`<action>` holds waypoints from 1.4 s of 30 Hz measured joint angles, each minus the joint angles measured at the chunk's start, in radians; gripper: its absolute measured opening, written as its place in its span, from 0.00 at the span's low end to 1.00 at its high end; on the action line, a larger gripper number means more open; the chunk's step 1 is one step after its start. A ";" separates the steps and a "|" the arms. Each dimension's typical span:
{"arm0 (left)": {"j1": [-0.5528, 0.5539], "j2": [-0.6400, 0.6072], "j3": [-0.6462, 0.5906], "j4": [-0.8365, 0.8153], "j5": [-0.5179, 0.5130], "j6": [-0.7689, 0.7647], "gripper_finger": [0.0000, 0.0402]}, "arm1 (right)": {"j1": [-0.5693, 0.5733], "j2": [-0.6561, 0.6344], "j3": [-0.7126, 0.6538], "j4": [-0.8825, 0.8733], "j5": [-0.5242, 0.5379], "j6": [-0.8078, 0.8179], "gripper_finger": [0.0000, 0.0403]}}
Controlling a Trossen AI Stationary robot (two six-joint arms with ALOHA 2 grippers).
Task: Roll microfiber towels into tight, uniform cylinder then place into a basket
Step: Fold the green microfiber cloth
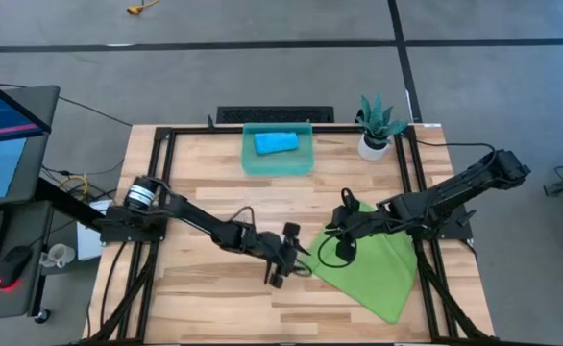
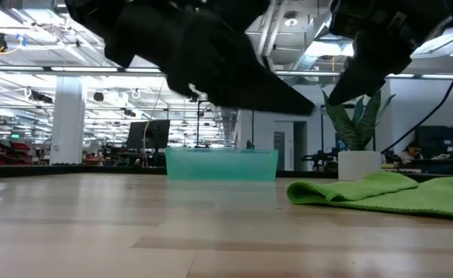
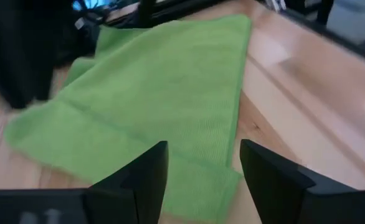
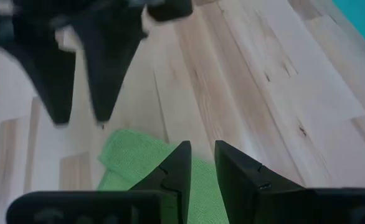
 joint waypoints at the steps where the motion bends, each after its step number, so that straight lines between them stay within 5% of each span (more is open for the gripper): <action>1: -0.009 0.021 0.024 -0.013 -0.021 0.028 0.47 | 0.000 0.000 0.000 0.002 0.000 0.000 0.24; 10: -0.042 0.119 0.176 -0.258 -0.097 0.057 0.41 | 0.004 0.000 0.000 0.021 0.001 0.000 0.24; 42: -0.086 0.163 0.178 -0.285 -0.218 0.101 0.37 | 0.030 0.000 0.000 0.044 -0.007 0.025 0.24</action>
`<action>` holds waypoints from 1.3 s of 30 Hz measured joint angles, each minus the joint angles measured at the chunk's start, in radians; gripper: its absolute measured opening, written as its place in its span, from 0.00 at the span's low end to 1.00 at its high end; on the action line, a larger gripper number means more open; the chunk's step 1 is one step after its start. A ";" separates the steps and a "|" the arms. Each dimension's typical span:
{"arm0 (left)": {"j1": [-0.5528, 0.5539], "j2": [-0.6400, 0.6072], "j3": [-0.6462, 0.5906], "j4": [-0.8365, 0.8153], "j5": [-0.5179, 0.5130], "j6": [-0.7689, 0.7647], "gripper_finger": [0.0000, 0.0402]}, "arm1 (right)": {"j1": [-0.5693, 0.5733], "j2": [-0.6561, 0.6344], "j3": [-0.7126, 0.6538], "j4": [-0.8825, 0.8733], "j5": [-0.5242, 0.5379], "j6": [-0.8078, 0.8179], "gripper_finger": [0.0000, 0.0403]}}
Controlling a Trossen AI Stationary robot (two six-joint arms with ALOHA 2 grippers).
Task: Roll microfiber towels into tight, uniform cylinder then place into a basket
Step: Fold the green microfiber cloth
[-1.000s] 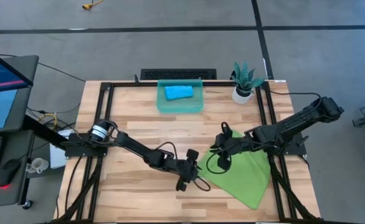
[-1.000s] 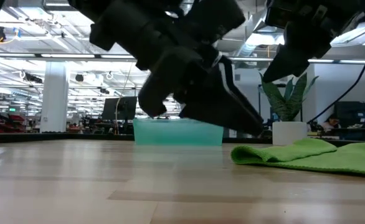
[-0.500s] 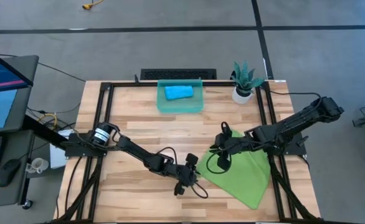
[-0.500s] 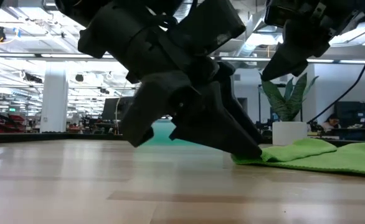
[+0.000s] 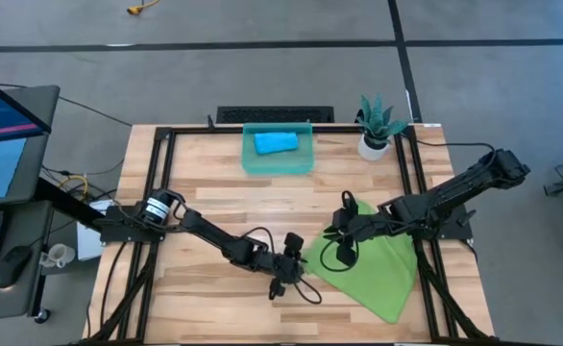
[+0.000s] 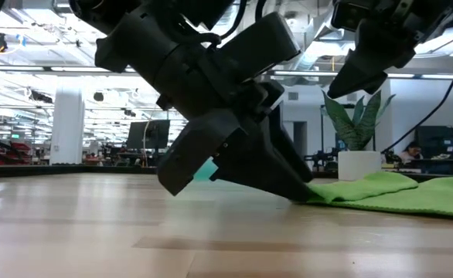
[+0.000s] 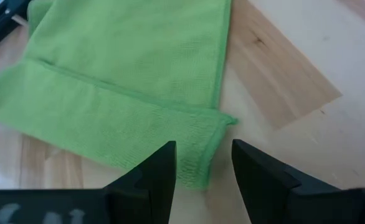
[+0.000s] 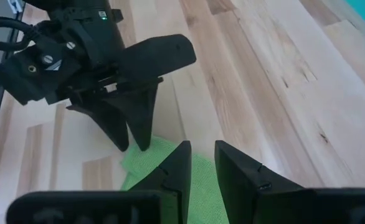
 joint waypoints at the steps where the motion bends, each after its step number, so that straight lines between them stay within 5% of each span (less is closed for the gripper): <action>1: 0.001 0.000 0.000 0.001 -0.002 -0.004 0.37 | 0.000 0.000 0.000 0.001 0.000 0.000 0.24; 22: 0.026 0.000 0.000 0.036 -0.062 -0.101 0.36 | 0.000 0.000 0.000 0.007 0.000 0.001 0.24; 34: 0.030 0.000 0.000 0.038 0.047 -0.104 0.04 | 0.000 0.000 0.000 0.007 0.000 0.001 0.24; 39: 0.030 0.000 0.000 0.040 0.023 -0.116 0.01 | 0.000 0.000 0.000 0.007 0.000 0.001 0.24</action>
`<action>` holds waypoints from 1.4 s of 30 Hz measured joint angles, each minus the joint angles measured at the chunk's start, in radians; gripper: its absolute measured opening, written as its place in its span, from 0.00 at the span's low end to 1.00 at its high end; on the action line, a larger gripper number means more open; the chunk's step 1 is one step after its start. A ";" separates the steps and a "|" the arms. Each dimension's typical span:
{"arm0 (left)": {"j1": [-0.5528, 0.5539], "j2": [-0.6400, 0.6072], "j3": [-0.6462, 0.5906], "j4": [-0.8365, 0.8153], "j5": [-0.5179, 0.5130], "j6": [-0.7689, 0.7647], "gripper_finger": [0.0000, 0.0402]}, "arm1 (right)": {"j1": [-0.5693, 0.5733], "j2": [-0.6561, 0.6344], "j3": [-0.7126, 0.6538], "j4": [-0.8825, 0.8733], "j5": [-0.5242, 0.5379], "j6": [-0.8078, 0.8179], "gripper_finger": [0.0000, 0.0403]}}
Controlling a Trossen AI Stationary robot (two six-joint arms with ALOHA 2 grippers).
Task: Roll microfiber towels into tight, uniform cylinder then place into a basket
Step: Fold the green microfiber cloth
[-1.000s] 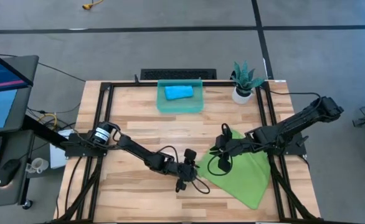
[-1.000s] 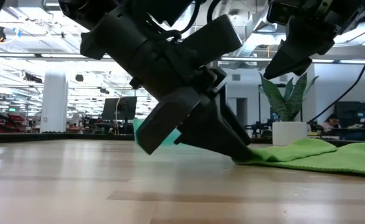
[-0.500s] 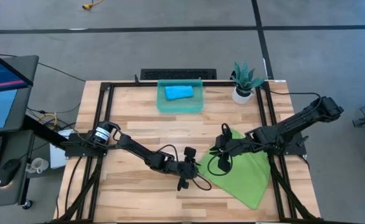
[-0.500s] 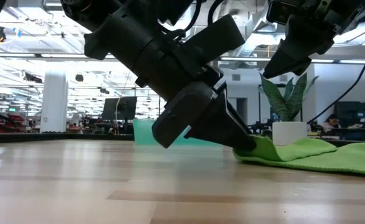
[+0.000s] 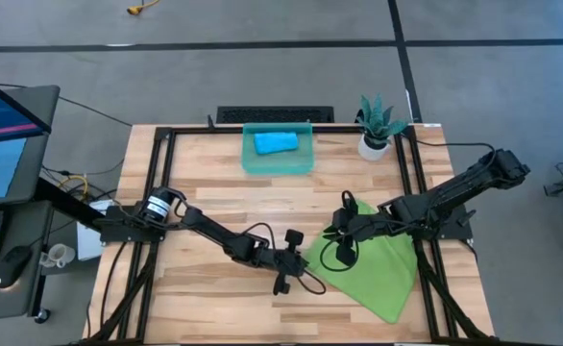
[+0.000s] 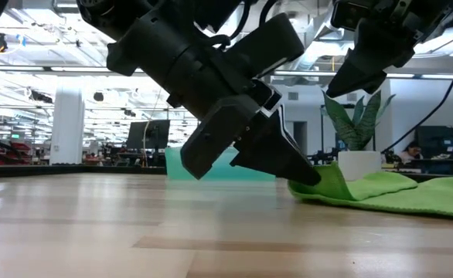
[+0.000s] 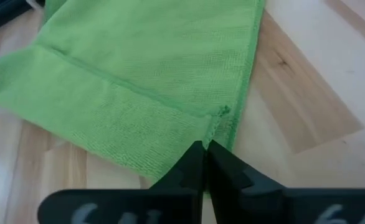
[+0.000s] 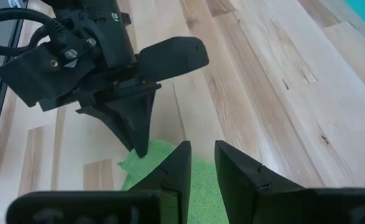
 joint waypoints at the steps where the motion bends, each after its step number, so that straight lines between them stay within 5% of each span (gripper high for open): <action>1: 0.000 0.000 0.000 0.000 0.000 0.001 0.01 | 0.001 0.000 0.000 0.000 0.000 0.000 0.24; 9: -0.008 0.000 0.000 -0.023 -0.018 0.004 0.00 | 0.045 0.000 0.000 -0.031 0.028 -0.021 0.24; 19: -0.041 -0.056 0.000 -0.197 -0.157 0.008 0.00 | 0.064 0.000 0.000 -0.031 0.105 -0.055 0.24; 42: -0.185 -0.263 0.000 -0.817 -0.383 -0.397 0.00 | 0.040 0.017 0.075 -0.019 0.106 -0.157 0.24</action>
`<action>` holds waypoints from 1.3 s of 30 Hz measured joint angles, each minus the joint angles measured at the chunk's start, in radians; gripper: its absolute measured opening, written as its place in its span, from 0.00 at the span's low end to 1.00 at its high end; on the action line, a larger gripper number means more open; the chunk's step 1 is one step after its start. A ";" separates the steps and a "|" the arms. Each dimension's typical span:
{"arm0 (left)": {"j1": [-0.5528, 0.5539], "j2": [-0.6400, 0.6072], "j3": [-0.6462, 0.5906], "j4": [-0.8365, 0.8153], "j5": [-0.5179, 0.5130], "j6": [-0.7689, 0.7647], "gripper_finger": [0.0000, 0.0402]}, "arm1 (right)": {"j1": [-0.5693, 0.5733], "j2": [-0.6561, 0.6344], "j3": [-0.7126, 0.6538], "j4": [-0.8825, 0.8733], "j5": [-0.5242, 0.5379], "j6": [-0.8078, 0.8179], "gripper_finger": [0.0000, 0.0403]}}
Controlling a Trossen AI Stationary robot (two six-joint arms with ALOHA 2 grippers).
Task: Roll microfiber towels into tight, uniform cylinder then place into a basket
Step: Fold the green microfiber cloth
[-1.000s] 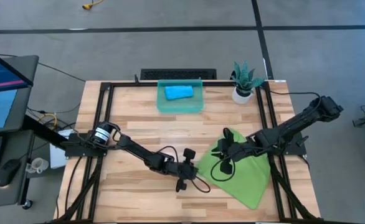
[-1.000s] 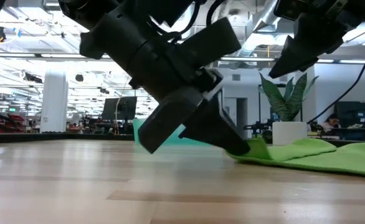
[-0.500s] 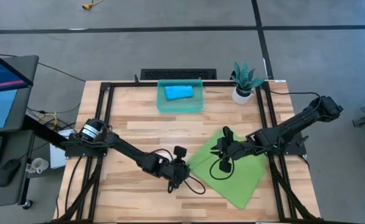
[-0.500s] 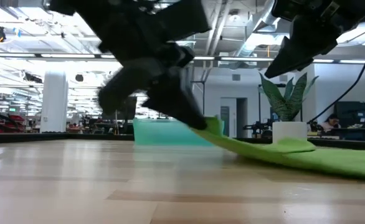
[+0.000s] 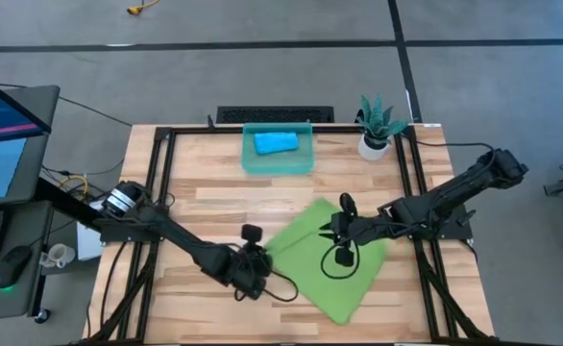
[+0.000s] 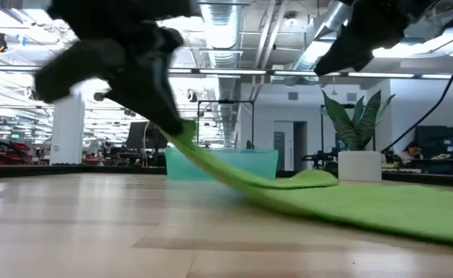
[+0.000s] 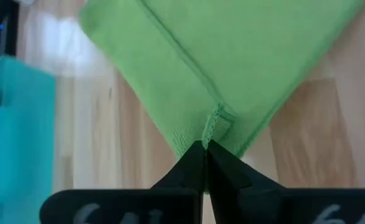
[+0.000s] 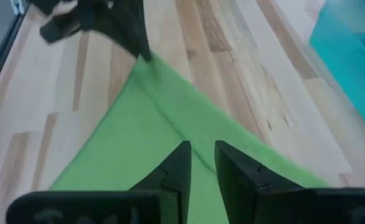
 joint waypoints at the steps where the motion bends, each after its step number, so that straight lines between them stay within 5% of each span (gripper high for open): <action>1: -0.011 -0.012 0.000 -0.043 -0.008 -0.036 0.00 | 0.002 0.007 0.010 -0.004 0.000 -0.011 0.24; 11: -0.114 -0.056 0.000 -0.330 -0.205 -0.347 0.00 | -0.007 0.197 0.107 -0.003 -0.001 -0.217 0.24; 22: -0.108 -0.056 -0.003 -0.397 -0.389 -0.583 0.00 | -0.106 0.425 0.224 -0.008 -0.001 -0.296 0.24; 39: -0.085 -0.055 -0.003 -0.416 -0.401 -0.894 0.00 | -0.215 0.503 0.292 -0.177 -0.002 -0.263 0.51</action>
